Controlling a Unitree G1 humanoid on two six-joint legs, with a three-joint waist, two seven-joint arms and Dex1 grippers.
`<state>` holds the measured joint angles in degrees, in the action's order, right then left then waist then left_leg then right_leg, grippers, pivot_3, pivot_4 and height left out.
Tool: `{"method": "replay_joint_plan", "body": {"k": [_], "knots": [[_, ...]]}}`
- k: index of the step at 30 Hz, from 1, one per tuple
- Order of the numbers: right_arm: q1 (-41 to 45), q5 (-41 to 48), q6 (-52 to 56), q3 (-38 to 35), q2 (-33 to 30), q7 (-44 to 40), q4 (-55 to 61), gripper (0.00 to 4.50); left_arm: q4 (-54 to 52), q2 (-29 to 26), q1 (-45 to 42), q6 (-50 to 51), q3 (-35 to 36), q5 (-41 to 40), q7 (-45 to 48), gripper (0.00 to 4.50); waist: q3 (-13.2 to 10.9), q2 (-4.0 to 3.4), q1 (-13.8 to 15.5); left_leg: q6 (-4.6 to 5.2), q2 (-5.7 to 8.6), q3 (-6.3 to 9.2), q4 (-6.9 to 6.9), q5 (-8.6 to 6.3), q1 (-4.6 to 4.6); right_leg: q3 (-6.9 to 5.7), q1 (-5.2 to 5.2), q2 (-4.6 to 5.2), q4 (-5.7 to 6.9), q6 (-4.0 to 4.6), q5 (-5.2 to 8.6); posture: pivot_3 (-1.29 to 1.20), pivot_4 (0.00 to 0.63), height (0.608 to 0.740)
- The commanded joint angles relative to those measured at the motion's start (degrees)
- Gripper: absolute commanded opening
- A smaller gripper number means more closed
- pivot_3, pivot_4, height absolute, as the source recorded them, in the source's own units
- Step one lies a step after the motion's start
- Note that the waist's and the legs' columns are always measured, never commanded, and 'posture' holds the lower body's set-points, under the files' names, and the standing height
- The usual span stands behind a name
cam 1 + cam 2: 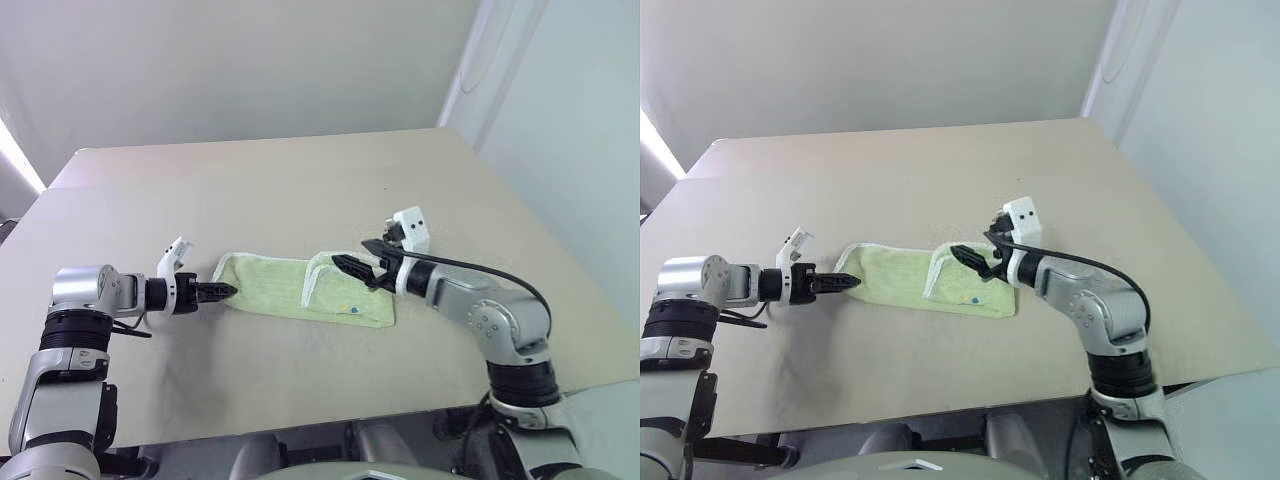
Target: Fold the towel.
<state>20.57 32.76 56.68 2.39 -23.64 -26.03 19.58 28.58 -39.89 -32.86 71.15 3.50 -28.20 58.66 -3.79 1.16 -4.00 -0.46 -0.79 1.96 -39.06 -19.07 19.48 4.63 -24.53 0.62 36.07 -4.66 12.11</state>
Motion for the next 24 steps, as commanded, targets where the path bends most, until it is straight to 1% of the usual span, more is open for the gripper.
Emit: {"method": "replay_joint_plan", "body": {"k": [1, 6, 11, 15, 20, 24], "knots": [[-1.7, -0.4, -2.8, 1.7, -6.7, -6.9, 5.3, 4.50, -2.6, -1.8, -1.0, -0.4, 1.9, -2.0, 1.5, 0.03, 0.0, 0.01, 0.0, 0.00, 0.00, -0.01, 0.00, 0.00, 0.00, 0.00, 0.00, 0.00, -0.01, -0.01, 0.01, 0.00, 0.000, 0.712], [-4.4, -1.5, -5.1, 1.0, -12.8, -10.8, 5.5, 4.50, -6.5, -5.0, 0.1, -4.1, -0.3, -1.1, 4.0, 0.03, 0.0, 0.03, -0.1, 0.00, 0.00, -0.04, -0.01, 0.00, -0.06, 0.03, 0.01, -0.02, -0.02, 0.02, 0.03, 0.00, 0.000, 0.712], [-8.1, -1.1, -6.2, -1.2, -16.2, -12.7, 7.1, 4.50, -11.2, -9.9, 0.2, -7.3, -2.7, -0.6, 7.8, 0.03, 0.0, 0.05, 0.0, 0.00, -0.01, -0.04, 0.00, 0.00, -0.05, 0.02, 0.00, -0.02, -0.03, 0.11, 0.09, 0.00, 0.000, 0.712], [-10.2, -1.6, -6.9, -1.3, -17.9, -13.8, 8.5, 4.50, -13.5, -12.2, -1.4, -10.2, -6.5, 0.3, 11.7, 0.03, 0.0, 0.07, 0.1, -0.01, 0.00, -0.07, 0.00, 0.00, -0.01, 0.03, 0.00, 0.01, -0.09, 0.10, 0.10, 0.00, 0.000, 0.712], [-10.1, -3.1, -8.5, 0.5, -17.5, -13.4, 8.8, 4.50, -14.7, -11.6, -5.4, -16.8, -13.0, 3.6, 16.5, 0.03, -0.1, 0.12, 0.1, -0.01, 0.00, -0.06, -0.01, 0.00, -0.03, 0.02, 0.01, 0.00, -0.08, 0.10, 0.10, 0.00, 0.000, 0.712], [-10.2, -4.2, -8.6, 1.1, -16.6, -11.8, 9.2, 4.50, -10.8, -7.6, -11.4, -22.9, -18.2, 7.2, 19.7, 0.03, -0.1, 0.12, 0.3, -0.01, 0.00, -0.08, 0.00, 0.00, 0.00, 0.02, 0.00, -0.01, -0.10, 0.10, 0.11, 0.00, 0.000, 0.712]]}}
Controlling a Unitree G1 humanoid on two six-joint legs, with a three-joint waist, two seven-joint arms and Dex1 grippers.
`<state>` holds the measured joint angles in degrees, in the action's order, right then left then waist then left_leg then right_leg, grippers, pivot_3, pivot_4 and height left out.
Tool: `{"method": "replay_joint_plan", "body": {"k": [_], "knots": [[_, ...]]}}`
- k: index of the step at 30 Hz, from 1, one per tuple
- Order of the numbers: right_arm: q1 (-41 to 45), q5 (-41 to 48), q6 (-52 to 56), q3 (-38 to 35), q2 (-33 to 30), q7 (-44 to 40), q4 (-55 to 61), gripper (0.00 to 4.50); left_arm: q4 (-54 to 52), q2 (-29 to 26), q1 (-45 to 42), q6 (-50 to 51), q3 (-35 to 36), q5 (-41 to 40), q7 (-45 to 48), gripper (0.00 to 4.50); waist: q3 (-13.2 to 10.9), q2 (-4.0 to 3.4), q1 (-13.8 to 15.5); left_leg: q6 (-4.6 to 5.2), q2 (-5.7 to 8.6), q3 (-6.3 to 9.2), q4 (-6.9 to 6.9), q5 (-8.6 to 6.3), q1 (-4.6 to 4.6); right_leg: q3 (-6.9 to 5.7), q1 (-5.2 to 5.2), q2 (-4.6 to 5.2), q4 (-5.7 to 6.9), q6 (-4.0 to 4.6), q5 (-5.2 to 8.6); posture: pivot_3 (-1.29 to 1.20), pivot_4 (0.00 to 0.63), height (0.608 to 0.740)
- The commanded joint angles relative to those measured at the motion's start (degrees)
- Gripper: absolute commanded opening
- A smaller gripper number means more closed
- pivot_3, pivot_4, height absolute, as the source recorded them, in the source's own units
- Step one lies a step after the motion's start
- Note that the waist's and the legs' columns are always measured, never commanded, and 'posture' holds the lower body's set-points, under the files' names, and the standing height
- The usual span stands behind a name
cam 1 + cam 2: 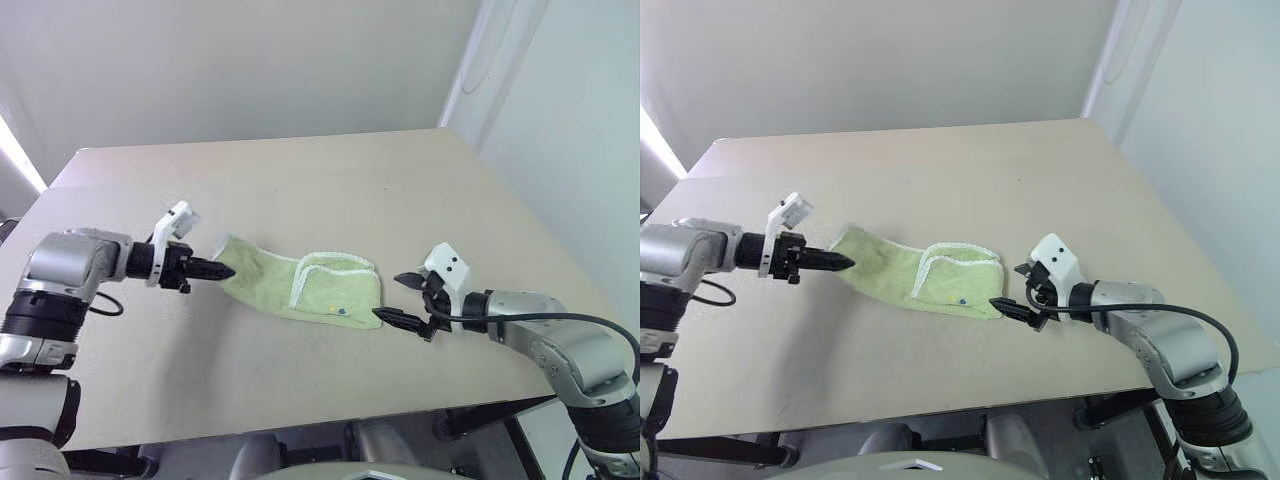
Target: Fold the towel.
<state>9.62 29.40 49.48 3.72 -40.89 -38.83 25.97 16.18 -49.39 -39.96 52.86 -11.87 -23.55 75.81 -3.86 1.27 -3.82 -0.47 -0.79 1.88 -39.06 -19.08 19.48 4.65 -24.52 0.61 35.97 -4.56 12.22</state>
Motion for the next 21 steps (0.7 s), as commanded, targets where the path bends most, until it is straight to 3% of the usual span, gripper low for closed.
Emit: {"method": "replay_joint_plan", "body": {"k": [1, 6, 12, 21], "knots": [[0.4, -1.0, -1.5, -0.3, 0.7, 1.3, 3.1, 4.50, 2.8, 3.2, -5.7, -6.4, -4.2, 3.8, 3.3, 0.03, 0.0, 0.00, 0.2, 0.00, 0.02, 0.00, -0.01, 0.00, 0.01, 0.00, 0.00, 0.00, -0.01, 0.00, 0.00, 0.00, 0.000, 0.712], [-1.3, -1.6, -1.1, -0.5, 1.2, 2.7, 4.5, 4.50, 7.2, 8.3, -10.4, -12.6, -8.9, 7.3, 8.4, 0.03, 0.0, 0.01, 0.2, 0.01, 0.02, -0.04, 0.00, 0.00, 0.04, 0.05, -0.02, -0.02, -0.02, -0.01, 0.01, 0.00, 0.000, 0.712], [-4.3, -0.9, 0.1, -3.0, 1.9, 5.1, 7.1, 4.50, 12.4, 18.2, -16.0, -15.8, -11.8, 9.7, 11.2, 0.03, 0.0, 0.03, 0.8, 0.01, 0.03, -0.05, -0.05, 0.00, 0.06, 0.07, -0.01, -0.02, -0.02, -0.03, 0.01, 0.00, 0.000, 0.712], [-9.9, -0.3, 2.4, -6.6, 2.4, 9.5, 11.9, 4.50, 20.7, 27.6, -18.5, -21.5, -14.9, 13.8, 15.7, 0.03, 0.0, 0.05, 1.2, 0.02, 0.03, -0.05, -0.05, -0.01, 0.03, 0.10, -0.01, -0.05, 0.01, -0.04, 0.02, 0.00, 0.000, 0.712]]}}
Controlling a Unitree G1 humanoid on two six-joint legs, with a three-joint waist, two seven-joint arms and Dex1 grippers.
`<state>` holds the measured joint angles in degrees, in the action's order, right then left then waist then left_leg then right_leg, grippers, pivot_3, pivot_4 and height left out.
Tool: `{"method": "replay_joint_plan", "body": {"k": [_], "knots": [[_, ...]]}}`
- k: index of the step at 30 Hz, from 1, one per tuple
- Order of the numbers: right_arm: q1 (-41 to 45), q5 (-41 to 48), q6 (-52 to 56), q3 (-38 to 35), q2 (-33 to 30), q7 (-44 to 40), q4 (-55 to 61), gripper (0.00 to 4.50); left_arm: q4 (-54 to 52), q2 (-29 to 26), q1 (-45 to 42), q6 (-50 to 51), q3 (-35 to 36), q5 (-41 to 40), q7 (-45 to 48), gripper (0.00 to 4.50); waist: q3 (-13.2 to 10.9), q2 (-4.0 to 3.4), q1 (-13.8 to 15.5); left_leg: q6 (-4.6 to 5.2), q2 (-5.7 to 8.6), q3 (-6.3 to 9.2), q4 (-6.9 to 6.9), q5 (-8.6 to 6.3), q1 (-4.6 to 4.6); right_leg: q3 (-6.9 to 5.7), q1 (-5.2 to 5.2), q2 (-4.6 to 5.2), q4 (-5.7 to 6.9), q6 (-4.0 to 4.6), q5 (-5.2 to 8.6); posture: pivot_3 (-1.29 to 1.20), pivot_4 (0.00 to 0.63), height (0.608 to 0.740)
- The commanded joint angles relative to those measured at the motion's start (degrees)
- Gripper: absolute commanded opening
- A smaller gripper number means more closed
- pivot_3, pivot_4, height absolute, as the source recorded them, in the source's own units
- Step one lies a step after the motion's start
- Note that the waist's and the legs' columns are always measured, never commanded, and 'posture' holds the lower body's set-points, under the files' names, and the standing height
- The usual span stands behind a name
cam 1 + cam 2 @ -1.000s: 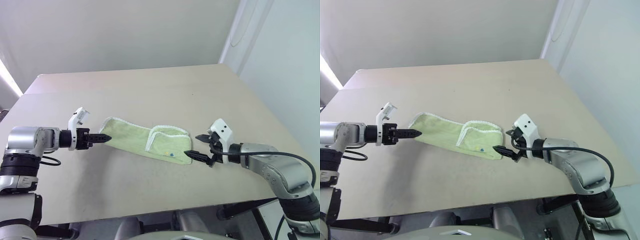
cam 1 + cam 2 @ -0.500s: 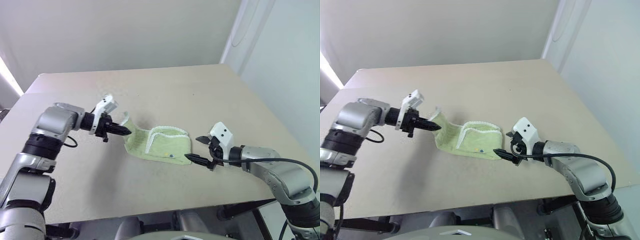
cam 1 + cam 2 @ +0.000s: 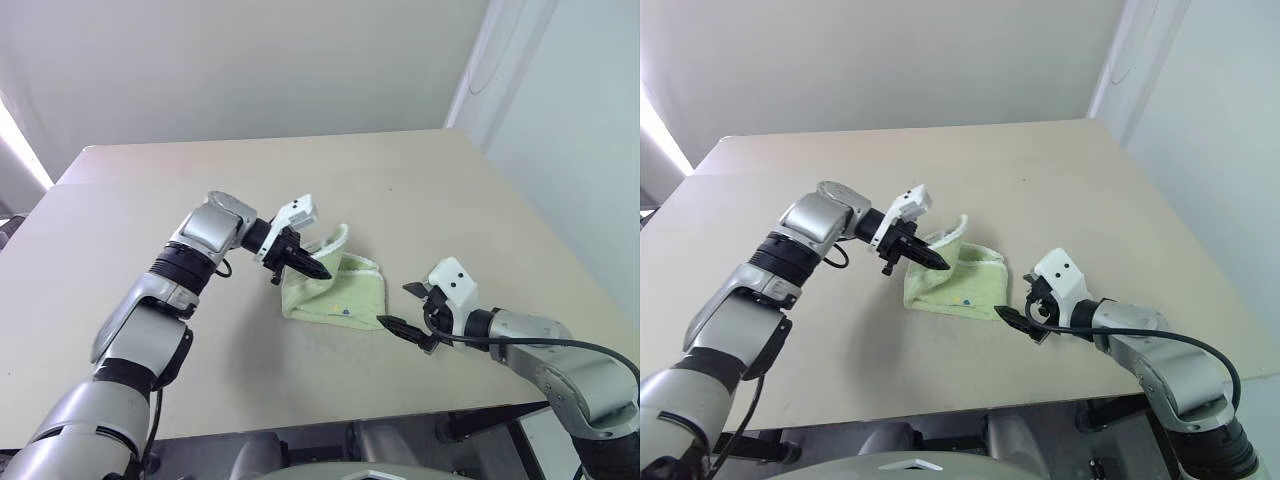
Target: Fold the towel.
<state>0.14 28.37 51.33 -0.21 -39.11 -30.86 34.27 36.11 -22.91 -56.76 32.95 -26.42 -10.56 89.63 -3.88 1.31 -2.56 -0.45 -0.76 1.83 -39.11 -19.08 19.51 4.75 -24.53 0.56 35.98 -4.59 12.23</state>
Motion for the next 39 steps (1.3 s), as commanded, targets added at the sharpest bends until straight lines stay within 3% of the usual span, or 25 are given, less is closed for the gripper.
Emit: {"method": "replay_joint_plan", "body": {"k": [1, 10, 13, 22, 27, 32, 35, 39], "knots": [[-0.9, 0.7, 0.8, -2.9, 0.7, 1.9, 3.9, 4.50, 1.2, 1.9, -1.9, -1.6, -0.4, 0.9, 2.3, 0.03, 0.0, 0.01, 0.0, 0.00, 0.00, 0.00, 0.00, 0.00, 0.00, 0.00, 0.00, 0.00, 0.00, 0.00, 0.00, 0.00, 0.000, 0.712], [-3.2, 0.3, 2.5, -4.1, 1.5, 5.0, 6.0, 4.50, 5.8, 8.0, -1.9, -6.6, -1.3, 4.3, 2.7, 0.03, 0.0, 0.01, 0.0, 0.00, 0.00, 0.01, 0.00, 0.00, 0.01, 0.00, 0.01, 0.00, -0.03, 0.00, 0.00, 0.00, 0.000, 0.712], [-3.4, 0.5, 2.9, -4.7, 1.6, 5.5, 6.3, 4.50, 7.3, 9.5, -2.0, -7.6, -0.9, 5.1, 1.8, 0.78, 0.0, 0.02, 0.0, 0.00, 0.00, 0.01, 0.00, 0.00, 0.01, 0.00, 0.01, 0.01, -0.03, 0.00, 0.00, 0.00, 0.000, 0.712], [-3.5, 0.4, 2.9, -4.6, 1.5, 5.8, 6.3, 4.50, 5.2, 9.8, -2.4, -8.2, 4.7, 2.5, 1.7, 3.94, 0.0, 0.02, 0.0, 0.00, 0.00, 0.01, 0.00, 0.00, -0.01, 0.00, 0.02, 0.00, -0.03, -0.01, 0.00, 0.00, 0.000, 0.712], [1.7, 7.0, 2.9, -10.5, 4.9, 5.1, 5.3, 4.50, 3.0, 6.9, -4.1, -12.4, 11.7, 0.3, -1.2, 3.94, 0.0, 0.01, -0.1, 0.00, -0.01, 0.01, 0.00, 0.00, -0.02, 0.00, 0.02, 0.00, 0.00, -0.01, 0.00, 0.00, 0.000, 0.712], [9.6, 12.1, 4.1, -11.9, 7.8, 5.7, 2.7, 4.50, 2.6, 2.8, -2.2, -22.7, 15.8, 1.5, -6.4, 3.94, 0.0, -0.02, -0.1, 0.00, -0.04, 0.03, 0.04, 0.00, -0.08, -0.01, 0.04, -0.03, 0.02, -0.02, 0.00, 0.00, 0.000, 0.712], [14.2, 11.0, 3.7, -7.4, 8.7, 5.3, -0.6, 4.50, 1.9, -0.9, 2.5, -34.4, 15.7, 5.1, -10.8, 3.94, 0.0, -0.08, -0.1, 0.00, -0.03, 0.02, 0.05, 0.00, -0.06, 0.00, 0.04, -0.02, 0.02, -0.01, -0.02, 0.00, 0.000, 0.712], [16.6, 6.3, 1.1, 1.3, 9.2, 4.0, -5.4, 4.50, -2.7, -3.7, 8.6, -35.8, 17.0, 4.7, -14.0, 3.94, 0.0, -0.08, 0.2, 0.00, -0.04, 0.00, 0.07, 0.00, -0.05, 0.02, 0.03, -0.01, 0.03, 0.00, -0.02, 0.00, 0.000, 0.712]]}}
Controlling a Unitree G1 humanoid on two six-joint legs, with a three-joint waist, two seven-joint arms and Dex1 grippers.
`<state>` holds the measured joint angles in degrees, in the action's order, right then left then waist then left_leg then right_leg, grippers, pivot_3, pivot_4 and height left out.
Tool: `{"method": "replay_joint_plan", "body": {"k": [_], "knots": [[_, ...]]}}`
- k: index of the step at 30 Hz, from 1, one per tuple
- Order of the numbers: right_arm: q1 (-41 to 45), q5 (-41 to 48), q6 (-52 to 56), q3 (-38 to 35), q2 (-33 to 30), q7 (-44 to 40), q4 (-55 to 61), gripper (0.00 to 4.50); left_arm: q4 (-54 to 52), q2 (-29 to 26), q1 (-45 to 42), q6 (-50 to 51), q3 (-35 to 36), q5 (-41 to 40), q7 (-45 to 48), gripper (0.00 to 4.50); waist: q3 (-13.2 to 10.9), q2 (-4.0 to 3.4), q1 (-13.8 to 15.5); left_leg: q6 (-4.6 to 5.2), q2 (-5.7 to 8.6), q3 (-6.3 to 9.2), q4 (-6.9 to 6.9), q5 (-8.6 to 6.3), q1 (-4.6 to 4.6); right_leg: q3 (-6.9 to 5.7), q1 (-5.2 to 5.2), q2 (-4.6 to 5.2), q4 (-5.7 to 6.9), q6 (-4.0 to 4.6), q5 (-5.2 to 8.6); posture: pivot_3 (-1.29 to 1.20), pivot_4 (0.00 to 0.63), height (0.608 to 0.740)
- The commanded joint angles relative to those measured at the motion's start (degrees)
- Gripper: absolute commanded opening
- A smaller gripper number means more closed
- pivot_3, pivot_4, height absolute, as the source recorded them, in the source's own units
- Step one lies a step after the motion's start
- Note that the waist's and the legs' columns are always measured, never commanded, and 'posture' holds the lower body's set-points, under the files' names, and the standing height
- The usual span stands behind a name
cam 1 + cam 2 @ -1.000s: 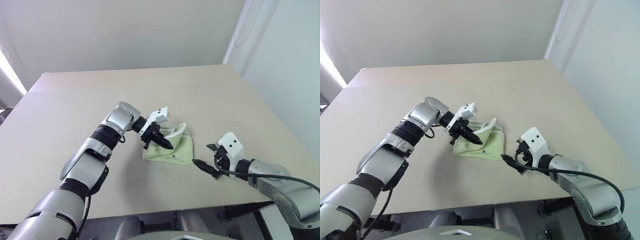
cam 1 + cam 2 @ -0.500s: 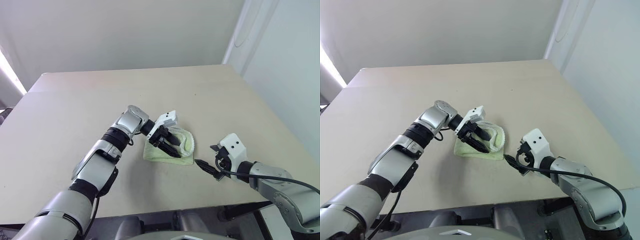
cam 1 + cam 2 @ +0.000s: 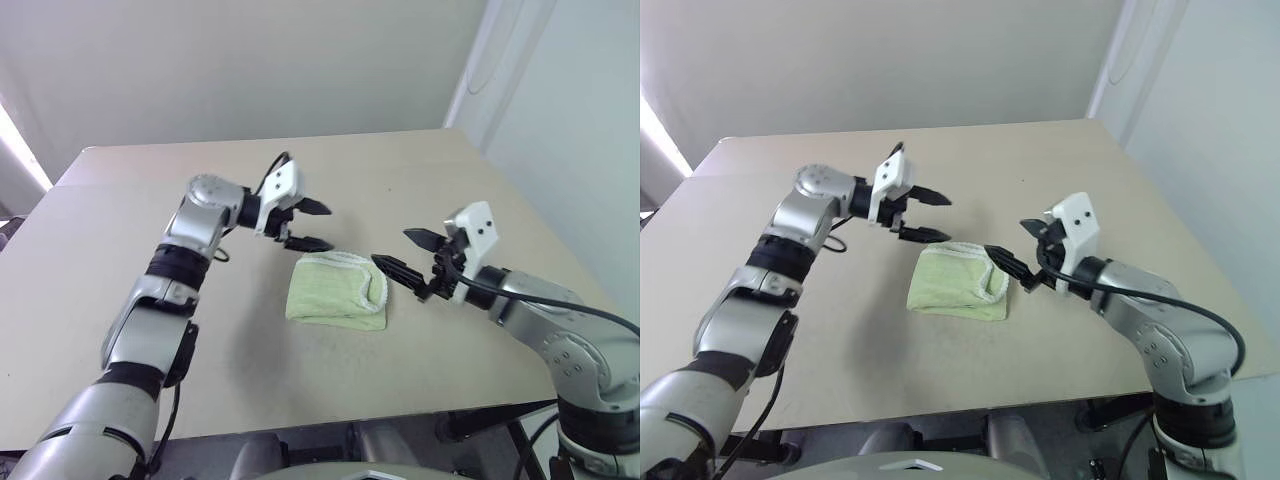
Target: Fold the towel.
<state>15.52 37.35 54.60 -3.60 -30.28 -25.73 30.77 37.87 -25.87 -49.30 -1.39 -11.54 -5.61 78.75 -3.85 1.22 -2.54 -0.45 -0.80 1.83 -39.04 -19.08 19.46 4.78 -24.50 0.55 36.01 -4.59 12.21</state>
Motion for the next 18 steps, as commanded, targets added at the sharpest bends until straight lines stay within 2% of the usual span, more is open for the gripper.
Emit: {"method": "replay_joint_plan", "body": {"k": [1, 5, 8, 12, 18], "knots": [[1.3, -4.1, -3.3, 6.7, 0.4, -1.6, -2.8, 4.50, -5.9, -0.7, 2.6, -1.4, 2.6, -0.2, -5.4, 3.94, 0.0, 0.02, 0.4, 0.00, 0.00, 0.01, -0.01, 0.00, 0.05, -0.01, -0.02, 0.01, -0.01, 0.00, 0.00, 0.00, 0.000, 0.712], [1.9, -7.7, -6.6, 10.6, 3.3, -1.4, -8.5, 4.50, -13.8, -0.5, 8.9, 2.2, 3.1, -1.8, -8.4, 3.94, 0.0, 0.02, 0.6, 0.00, 0.05, -0.02, -0.10, 0.00, 0.15, -0.02, -0.01, 0.10, -0.05, -0.03, -0.01, 0.00, 0.000, 0.712], [1.6, -11.5, -8.8, 11.8, 6.2, 0.6, -16.6, 4.50, -15.4, 2.2, 11.8, 3.4, 3.0, -1.1, -13.7, 3.94, 0.0, 0.03, 0.6, 0.00, 0.05, -0.03, -0.11, 0.00, 0.04, 0.00, 0.06, 0.09, -0.03, -0.04, -0.02, 0.00, 0.000, 0.712], [-0.8, -15.3, -11.2, 14.3, 5.8, -0.7, -18.9, 4.50, -16.1, 3.8, 15.2, 5.1, 0.8, -0.7, -14.1, 3.94, 0.0, 0.01, 0.2, 0.00, 0.04, -0.01, -0.12, 0.00, -0.03, -0.01, 0.08, 0.04, 0.06, -0.03, -0.01, 0.00, 0.000, 0.712], [-1.0, -20.0, -13.1, 16.4, 5.9, -1.3, -22.8, 4.50, -9.9, 3.7, 16.3, -1.7, -3.7, 4.3, -14.4, 3.94, 0.1, -0.01, 0.0, -0.01, 0.03, 0.00, -0.12, 0.01, -0.10, -0.01, 0.15, 0.01, 0.09, 0.00, -0.02, 0.00, 0.000, 0.712]]}}
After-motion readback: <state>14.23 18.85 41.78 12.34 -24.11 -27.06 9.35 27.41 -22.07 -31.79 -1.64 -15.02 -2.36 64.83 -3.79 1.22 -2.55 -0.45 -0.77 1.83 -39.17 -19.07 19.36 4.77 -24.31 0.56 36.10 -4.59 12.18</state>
